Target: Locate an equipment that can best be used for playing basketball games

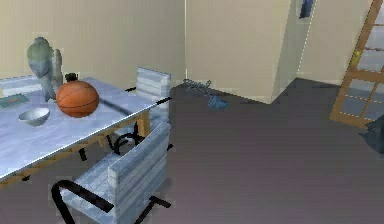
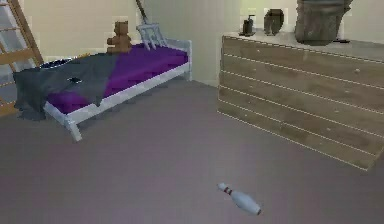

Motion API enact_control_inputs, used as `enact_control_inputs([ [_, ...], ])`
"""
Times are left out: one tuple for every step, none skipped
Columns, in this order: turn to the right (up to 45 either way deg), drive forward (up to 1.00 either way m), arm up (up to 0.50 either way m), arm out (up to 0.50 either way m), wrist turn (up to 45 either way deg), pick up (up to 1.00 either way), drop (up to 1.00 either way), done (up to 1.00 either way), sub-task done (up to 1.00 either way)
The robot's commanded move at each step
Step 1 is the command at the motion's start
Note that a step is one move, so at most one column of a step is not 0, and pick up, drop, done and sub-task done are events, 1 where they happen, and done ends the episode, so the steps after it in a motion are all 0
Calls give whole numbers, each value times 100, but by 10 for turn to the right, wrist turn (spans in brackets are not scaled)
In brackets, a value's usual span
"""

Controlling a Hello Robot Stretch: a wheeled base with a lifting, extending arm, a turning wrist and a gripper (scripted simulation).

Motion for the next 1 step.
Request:
enact_control_inputs([
  [0,5,0,0,0,0,0,0,0],
])
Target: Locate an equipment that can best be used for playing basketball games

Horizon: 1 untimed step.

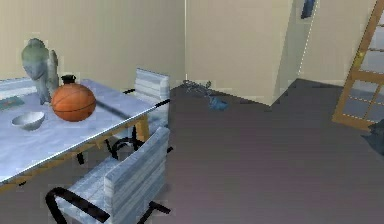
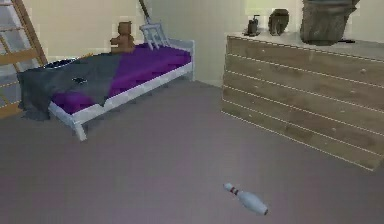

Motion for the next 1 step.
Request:
enact_control_inputs([
  [-300,0,0,0,0,0,0,0,0],
])
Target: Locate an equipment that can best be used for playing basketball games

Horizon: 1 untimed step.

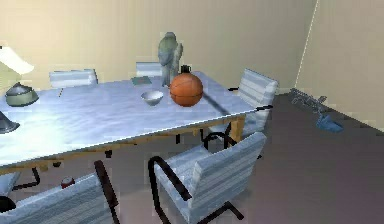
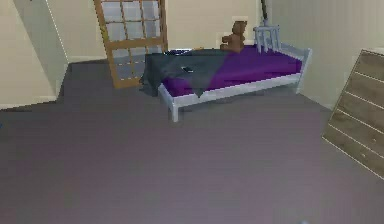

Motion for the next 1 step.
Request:
enact_control_inputs([
  [0,0,0,0,0,0,0,100,0],
])
